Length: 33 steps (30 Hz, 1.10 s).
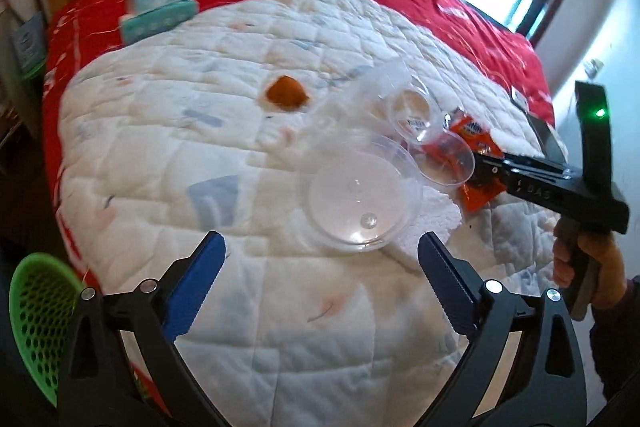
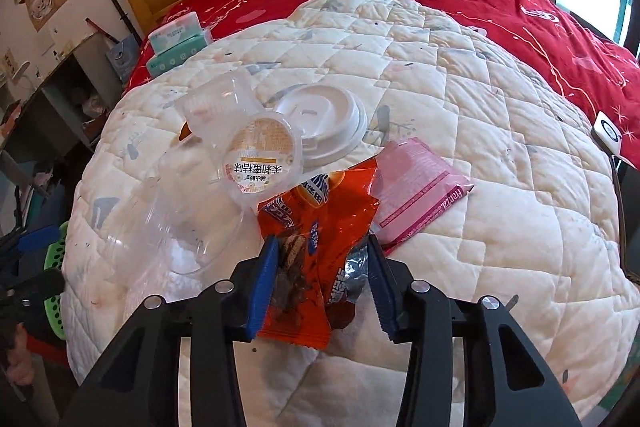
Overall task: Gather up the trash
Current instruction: 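Return to the bed and grasp the orange snack wrapper with the right tool, then grasp the clear plastic lid with the left tool while the right tool lifts the wrapper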
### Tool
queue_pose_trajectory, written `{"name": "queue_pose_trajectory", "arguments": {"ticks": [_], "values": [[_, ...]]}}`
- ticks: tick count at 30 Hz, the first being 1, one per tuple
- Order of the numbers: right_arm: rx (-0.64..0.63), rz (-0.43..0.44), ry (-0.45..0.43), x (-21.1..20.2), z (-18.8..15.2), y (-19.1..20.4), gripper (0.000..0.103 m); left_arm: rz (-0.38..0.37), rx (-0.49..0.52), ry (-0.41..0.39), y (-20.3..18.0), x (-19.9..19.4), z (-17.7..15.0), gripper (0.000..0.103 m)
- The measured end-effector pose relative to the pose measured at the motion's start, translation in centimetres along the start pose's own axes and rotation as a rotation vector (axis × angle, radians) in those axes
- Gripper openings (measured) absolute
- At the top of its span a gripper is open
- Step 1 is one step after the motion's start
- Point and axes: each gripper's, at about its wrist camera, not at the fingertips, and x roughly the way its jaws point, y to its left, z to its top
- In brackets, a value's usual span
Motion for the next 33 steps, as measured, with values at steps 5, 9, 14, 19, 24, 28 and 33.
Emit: {"name": "queue_pose_trajectory", "arguments": {"ticks": [5, 9, 14, 19, 24, 28, 33], "values": [[0.020, 0.018, -0.002, 0.0, -0.1, -0.8, 0.043, -0.041, 0.048, 0.047, -0.6, 2.1, 1.0, 0.098], [0.037, 0.037, -0.004, 0.0, -0.1, -0.9, 0.044, -0.064, 0.075, 0.054, -1.3, 3.1, 1.9, 0.098], [0.014, 0.039, -0.008, 0.0, -0.1, -0.4, 0.037, -0.089, 0.095, 0.075, -1.9, 4.5, 2.6, 0.098], [-0.001, 0.044, -0.029, -0.7, -0.4, -0.1, 0.029, -0.116, 0.097, 0.084, -2.0, 5.4, 2.5, 0.098], [-0.010, 0.045, -0.057, -2.0, -0.6, 0.0, 0.021, -0.129, 0.095, 0.082, -2.1, 5.9, 2.3, 0.074], [-0.024, 0.031, -0.076, -3.2, -0.8, 0.3, 0.018, -0.125, 0.084, 0.072, -2.0, 5.5, 2.0, 0.048], [-0.026, 0.022, -0.108, -5.1, -1.2, 0.4, 0.017, -0.127, 0.082, 0.037, -2.2, 4.1, 1.5, 0.030]]}}
